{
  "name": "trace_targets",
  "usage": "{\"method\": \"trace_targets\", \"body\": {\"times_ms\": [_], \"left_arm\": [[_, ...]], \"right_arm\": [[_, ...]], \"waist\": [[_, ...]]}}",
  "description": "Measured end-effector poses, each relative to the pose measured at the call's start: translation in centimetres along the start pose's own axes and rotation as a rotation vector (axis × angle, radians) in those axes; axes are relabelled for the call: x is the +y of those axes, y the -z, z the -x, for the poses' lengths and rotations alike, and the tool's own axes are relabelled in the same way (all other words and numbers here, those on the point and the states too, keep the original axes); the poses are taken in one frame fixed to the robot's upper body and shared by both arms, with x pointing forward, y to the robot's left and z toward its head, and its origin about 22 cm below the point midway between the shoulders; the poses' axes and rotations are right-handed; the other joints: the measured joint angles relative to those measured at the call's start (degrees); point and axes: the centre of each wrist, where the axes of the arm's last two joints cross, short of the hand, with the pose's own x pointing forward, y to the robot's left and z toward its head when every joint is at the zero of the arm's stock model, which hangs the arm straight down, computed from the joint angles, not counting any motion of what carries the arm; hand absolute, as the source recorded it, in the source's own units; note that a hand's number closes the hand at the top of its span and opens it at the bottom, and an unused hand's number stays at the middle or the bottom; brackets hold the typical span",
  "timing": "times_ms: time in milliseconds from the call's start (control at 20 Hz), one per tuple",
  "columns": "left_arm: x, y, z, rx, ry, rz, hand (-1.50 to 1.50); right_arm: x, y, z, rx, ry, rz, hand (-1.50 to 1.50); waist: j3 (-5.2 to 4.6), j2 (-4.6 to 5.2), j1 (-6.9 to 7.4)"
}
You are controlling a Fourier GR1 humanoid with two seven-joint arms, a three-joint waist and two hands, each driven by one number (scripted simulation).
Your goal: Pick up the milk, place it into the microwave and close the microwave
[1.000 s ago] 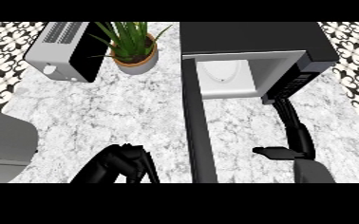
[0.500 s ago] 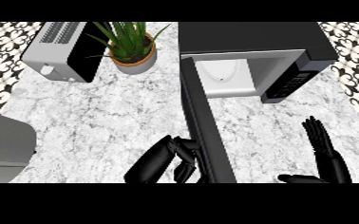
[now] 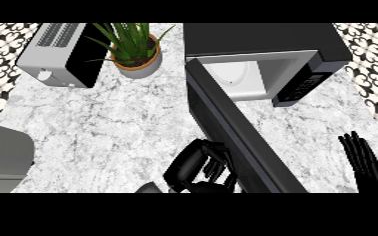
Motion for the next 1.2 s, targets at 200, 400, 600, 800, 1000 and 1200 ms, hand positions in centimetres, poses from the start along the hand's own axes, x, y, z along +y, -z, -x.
{"method": "trace_targets", "body": {"times_ms": [200,400,600,800,1000,1200], "left_arm": [[-0.9,0.8,1.1,-0.027,0.002,-0.035,1.5],[-1.8,0.9,2.2,-0.009,0.003,-0.055,1.5],[-1.7,2.0,2.3,0.012,-0.006,-0.057,1.5],[-1.8,2.6,1.9,-0.009,-0.033,-0.09,1.5],[-1.6,3.6,1.0,-0.035,-0.065,-0.147,1.5],[-1.2,4.5,0.4,-0.054,-0.076,-0.237,1.5]], "right_arm": [[-0.5,0.4,-2.1,-0.04,0.037,-0.022,-1.5],[-0.3,1.4,-4.1,-0.075,0.072,-0.067,-1.5],[-0.6,2.1,-6.3,-0.106,0.094,-0.106,-1.5],[-0.1,3.2,-7.7,-0.129,0.132,-0.155,-1.5],[-0.1,4.0,-9.0,-0.142,0.146,-0.205,-1.5],[-0.5,4.8,-10.4,-0.153,0.134,-0.251,-1.5]], "waist": [[-0.02,0.2,-0.73],[-0.07,0.46,-1.79],[-0.1,0.68,-3.25],[-0.15,1.07,-4.41],[-0.18,1.36,-5.97],[-0.22,1.57,-7.05]]}}
